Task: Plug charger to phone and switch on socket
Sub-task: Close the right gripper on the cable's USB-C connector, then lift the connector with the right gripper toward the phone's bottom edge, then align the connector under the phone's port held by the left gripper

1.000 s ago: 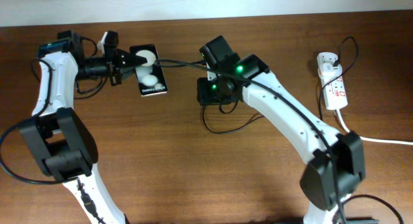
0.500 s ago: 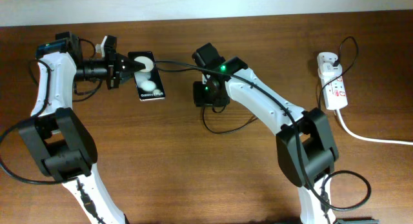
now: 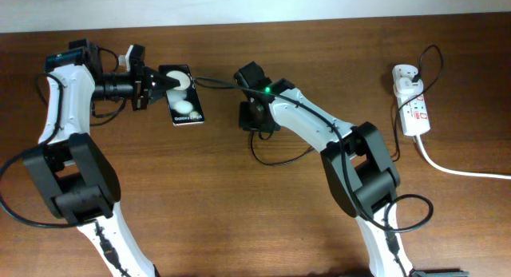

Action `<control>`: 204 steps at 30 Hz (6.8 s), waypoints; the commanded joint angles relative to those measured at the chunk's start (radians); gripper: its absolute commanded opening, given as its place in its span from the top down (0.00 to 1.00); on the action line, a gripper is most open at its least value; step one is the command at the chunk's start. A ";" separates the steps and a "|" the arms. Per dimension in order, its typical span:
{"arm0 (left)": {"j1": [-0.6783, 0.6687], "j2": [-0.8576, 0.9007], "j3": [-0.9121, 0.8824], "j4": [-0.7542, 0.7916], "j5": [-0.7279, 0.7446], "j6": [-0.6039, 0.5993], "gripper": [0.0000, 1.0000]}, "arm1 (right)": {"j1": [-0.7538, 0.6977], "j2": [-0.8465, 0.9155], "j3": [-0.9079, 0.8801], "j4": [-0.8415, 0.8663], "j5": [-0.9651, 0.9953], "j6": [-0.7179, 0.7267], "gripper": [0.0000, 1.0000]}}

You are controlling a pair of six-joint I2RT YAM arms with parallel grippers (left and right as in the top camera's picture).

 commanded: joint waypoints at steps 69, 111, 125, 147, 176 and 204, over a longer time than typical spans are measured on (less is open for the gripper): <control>-0.002 -0.002 0.006 -0.004 0.031 0.020 1.00 | -0.005 0.024 0.002 -0.248 -0.004 -0.260 0.91; -0.057 -0.002 0.006 0.001 0.004 0.042 1.00 | -0.148 -0.888 -0.655 0.017 -0.772 -0.356 0.96; -0.115 -0.002 0.006 0.087 0.113 0.042 1.00 | -0.060 -0.848 -0.807 0.403 -0.865 -0.139 0.96; -0.120 -0.002 0.007 0.232 0.372 0.041 1.00 | -0.029 -0.807 -0.807 0.737 -0.904 0.054 0.96; -0.222 -0.002 0.006 0.255 0.372 0.042 1.00 | -0.135 -0.713 -0.807 0.848 -1.045 0.004 0.96; -0.282 -0.002 0.007 0.262 0.372 0.000 1.00 | -0.136 -0.711 -0.881 1.042 -1.004 0.148 0.96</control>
